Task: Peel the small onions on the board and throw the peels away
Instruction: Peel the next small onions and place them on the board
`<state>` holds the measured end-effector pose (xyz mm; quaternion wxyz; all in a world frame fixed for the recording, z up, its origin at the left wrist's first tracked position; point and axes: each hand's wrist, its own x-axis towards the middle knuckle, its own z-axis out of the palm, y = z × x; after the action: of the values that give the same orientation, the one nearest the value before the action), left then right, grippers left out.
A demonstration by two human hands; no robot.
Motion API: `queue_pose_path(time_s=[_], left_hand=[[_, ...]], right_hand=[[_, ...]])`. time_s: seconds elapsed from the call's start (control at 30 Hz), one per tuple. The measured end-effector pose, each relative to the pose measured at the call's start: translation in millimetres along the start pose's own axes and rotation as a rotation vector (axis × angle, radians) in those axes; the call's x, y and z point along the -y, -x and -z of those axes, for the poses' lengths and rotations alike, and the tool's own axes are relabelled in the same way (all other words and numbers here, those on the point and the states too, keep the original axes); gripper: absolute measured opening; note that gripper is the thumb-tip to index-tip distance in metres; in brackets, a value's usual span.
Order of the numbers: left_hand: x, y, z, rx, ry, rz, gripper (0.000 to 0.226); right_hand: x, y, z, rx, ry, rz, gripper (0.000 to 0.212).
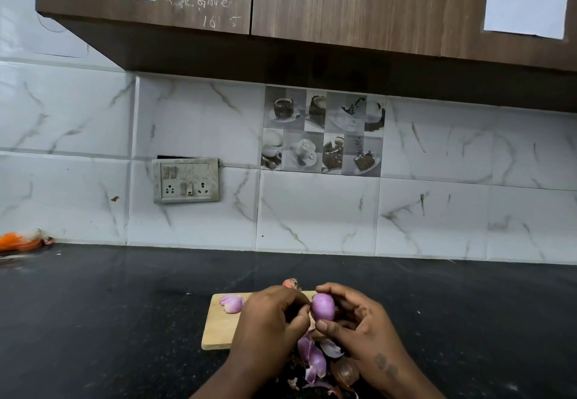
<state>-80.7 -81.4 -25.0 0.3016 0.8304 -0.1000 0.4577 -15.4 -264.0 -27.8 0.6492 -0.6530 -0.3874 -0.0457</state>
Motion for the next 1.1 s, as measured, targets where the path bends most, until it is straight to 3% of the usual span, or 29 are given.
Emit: queue_pose_path(time_s=[0.23,0.43,0.6,0.77,0.9,1.1], left_hand=[[-9,-4,3,0.011,0.367,0.288,0.018],[-10,-7,9,0.04,0.667,0.393,0.015],[-6,-4,5,0.017,0.471,0.29,0.018],[-2,-2,2,0.008,0.357,0.16,0.021],[2,1,0,0.046,0.219,0.02,0.038],[5,1,-2,-0.005,0.023,-0.141,0.017]], right_hand=[[-2,-2,-2,-0.002,-0.041,0.047,0.047],[-4,-5,-4,0.027,-0.209,0.027,0.052],[1,-6,-7,0.039,-0.274,-0.052,0.06],[0,-6,-5,0.005,-0.235,-0.111,0.033],[-1,-6,-4,-0.024,-0.179,-0.08,0.04],[-3,-5,-1,-0.03,-0.075,-0.075,0.051]])
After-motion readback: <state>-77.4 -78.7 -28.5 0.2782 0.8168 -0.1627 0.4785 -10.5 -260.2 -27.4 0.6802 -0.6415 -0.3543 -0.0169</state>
